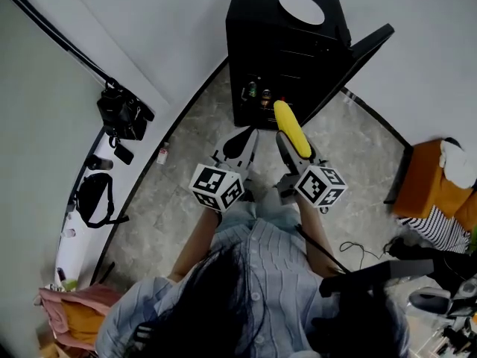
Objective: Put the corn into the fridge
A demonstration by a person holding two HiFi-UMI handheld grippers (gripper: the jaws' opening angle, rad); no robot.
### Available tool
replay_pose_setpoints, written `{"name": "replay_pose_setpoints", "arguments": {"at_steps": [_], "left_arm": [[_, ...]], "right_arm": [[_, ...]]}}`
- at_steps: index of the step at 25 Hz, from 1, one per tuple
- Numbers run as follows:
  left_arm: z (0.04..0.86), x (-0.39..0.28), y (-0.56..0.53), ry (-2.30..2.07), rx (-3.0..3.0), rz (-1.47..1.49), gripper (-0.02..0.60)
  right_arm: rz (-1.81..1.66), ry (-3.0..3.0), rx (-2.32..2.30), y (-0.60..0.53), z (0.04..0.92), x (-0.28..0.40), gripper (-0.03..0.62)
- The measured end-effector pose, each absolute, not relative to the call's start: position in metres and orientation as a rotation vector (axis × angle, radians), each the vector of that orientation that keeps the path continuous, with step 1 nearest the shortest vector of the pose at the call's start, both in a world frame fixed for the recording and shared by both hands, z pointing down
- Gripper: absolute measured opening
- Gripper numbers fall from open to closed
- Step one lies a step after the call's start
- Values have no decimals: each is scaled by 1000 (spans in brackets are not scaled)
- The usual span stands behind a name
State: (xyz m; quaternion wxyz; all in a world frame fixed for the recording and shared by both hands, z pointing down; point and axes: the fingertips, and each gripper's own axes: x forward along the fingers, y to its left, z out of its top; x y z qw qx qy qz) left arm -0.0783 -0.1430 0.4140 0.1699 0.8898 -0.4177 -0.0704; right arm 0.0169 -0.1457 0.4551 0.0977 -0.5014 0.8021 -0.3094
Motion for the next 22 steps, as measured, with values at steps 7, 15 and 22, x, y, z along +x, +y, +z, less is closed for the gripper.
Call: {"name": "replay_pose_setpoints", "arguments": {"at_steps": [7,15,22], "left_arm": [[421,-83,-155,-1196,2502,-206,6],[428,-86,-173,-1216,2489,-169,6],[429,-84,-211,-1231,2487,-155,6]], "right_arm": [[-933,2390,-1485,-161,461,12,264],[-949,2389,-1486,-194,469,15,264],[-956,2398,-1484,-231,475,18,264]]}}
